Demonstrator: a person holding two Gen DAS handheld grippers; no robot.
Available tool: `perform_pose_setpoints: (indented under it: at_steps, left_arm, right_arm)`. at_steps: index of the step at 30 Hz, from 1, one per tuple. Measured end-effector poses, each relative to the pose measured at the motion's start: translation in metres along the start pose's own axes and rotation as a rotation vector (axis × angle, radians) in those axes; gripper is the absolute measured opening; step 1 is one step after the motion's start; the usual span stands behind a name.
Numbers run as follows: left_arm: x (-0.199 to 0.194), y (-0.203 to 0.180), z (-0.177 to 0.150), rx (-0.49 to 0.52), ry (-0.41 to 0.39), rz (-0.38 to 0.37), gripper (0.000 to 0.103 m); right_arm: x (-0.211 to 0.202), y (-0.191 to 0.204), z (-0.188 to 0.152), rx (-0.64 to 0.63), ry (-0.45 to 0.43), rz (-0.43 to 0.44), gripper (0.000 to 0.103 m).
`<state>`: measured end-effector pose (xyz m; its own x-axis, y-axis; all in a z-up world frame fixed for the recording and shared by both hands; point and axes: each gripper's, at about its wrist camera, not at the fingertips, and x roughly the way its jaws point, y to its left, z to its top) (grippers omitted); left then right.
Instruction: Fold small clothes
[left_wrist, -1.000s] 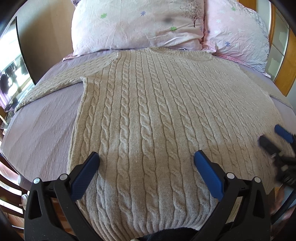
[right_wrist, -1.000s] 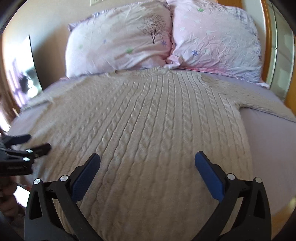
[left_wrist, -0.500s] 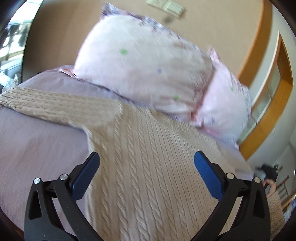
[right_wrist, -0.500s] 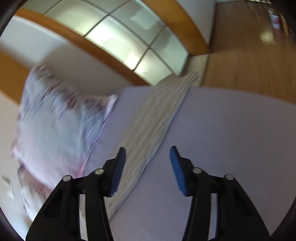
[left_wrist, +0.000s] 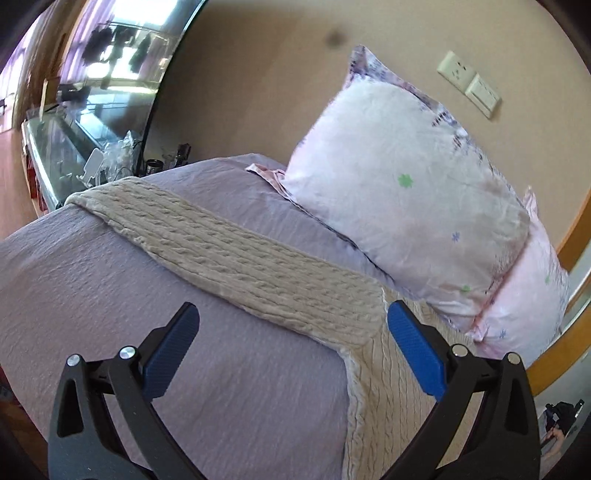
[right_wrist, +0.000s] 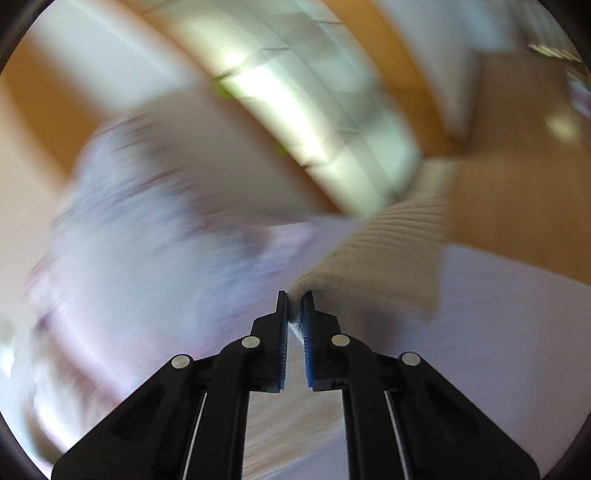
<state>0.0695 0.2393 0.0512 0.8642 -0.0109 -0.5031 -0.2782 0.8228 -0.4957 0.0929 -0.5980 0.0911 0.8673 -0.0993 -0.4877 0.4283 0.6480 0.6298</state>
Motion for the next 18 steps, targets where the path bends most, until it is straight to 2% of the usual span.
perform_pose_setpoints:
  at_steps: [3,6,7,9,10,12,14,17,18]
  left_arm:
    - [0.002,0.017,0.007,-0.027,0.005,-0.049,0.101]
    - [0.010,0.021,0.011,0.010,0.060,-0.036,0.101]
    - [0.011,0.023,0.012,0.012,0.057,-0.022,0.101]
    - [0.013,0.032,0.014,-0.022,0.062,-0.025,0.101]
    - [0.013,0.039,0.016,-0.051,0.070,-0.033,0.101]
    - [0.015,0.054,0.021,-0.112,0.096,-0.006,0.101]
    - [0.019,0.070,0.028,-0.160,0.110,0.022,0.101]
    - [0.027,0.099,0.040,-0.268,0.126,0.043,0.097]
    - [0.030,0.108,0.043,-0.308,0.132,0.051,0.089]
  right_arm:
    - [-0.013,0.103,-0.044,-0.174,0.073,0.253,0.008]
    - [-0.013,0.205,-0.121,-0.359,0.250,0.511,0.009]
    - [-0.008,0.237,-0.156,-0.438,0.352,0.569,0.009]
    - [-0.002,0.275,-0.210,-0.535,0.525,0.629,0.023]
    - [-0.004,0.284,-0.229,-0.554,0.577,0.662,0.028]
    - [-0.018,0.285,-0.240,-0.575,0.558,0.698,0.060]
    - [-0.036,0.275,-0.231,-0.595,0.453,0.679,0.081]
    - [-0.036,0.259,-0.208,-0.590,0.398,0.624,0.082]
    - [-0.035,0.252,-0.203,-0.582,0.394,0.605,0.082]
